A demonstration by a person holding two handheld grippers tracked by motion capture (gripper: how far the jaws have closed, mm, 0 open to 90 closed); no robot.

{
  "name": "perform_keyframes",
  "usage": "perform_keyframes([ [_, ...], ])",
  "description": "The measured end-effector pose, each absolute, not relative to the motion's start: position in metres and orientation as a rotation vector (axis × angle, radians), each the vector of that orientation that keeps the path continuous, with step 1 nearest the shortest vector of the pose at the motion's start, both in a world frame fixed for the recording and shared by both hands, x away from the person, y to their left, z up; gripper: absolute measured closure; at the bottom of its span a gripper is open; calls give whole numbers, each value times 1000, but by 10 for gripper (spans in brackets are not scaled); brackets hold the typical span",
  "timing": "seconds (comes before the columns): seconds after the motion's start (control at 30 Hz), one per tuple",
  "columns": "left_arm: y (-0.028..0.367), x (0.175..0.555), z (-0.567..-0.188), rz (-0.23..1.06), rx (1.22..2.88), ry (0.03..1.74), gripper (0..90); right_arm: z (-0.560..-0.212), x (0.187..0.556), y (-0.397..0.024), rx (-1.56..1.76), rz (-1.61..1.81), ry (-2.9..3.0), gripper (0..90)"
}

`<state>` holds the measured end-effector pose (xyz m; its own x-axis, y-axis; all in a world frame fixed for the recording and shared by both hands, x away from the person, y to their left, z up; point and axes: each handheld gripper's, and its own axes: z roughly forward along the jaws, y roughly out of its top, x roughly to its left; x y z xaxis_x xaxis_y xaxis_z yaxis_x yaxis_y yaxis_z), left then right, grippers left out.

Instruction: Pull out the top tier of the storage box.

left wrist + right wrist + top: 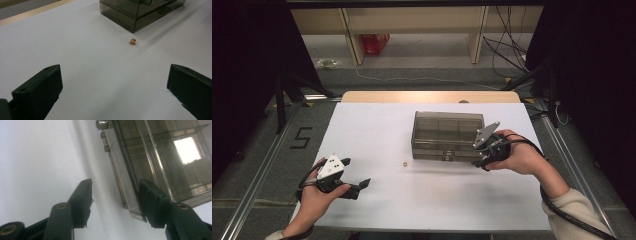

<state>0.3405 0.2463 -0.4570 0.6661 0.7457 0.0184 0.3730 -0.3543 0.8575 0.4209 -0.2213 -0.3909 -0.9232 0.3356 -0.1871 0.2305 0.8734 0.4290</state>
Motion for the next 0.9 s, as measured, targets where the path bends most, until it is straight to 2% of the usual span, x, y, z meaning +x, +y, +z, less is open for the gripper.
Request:
perform_keyframes([
  [0.47, 246, 341, -457, 515, 1970, 869, 0, -382, 435, -218, 337, 471, 2891, 653],
  [0.5, 246, 341, -457, 515, 1970, 870, 0, -382, 437, -216, 319, 446, 2900, 688],
  [0.9, 247, 340, -457, 510, 1967, 869, 0, -380, 443, -216, 286, 418, 2936, 824],
])
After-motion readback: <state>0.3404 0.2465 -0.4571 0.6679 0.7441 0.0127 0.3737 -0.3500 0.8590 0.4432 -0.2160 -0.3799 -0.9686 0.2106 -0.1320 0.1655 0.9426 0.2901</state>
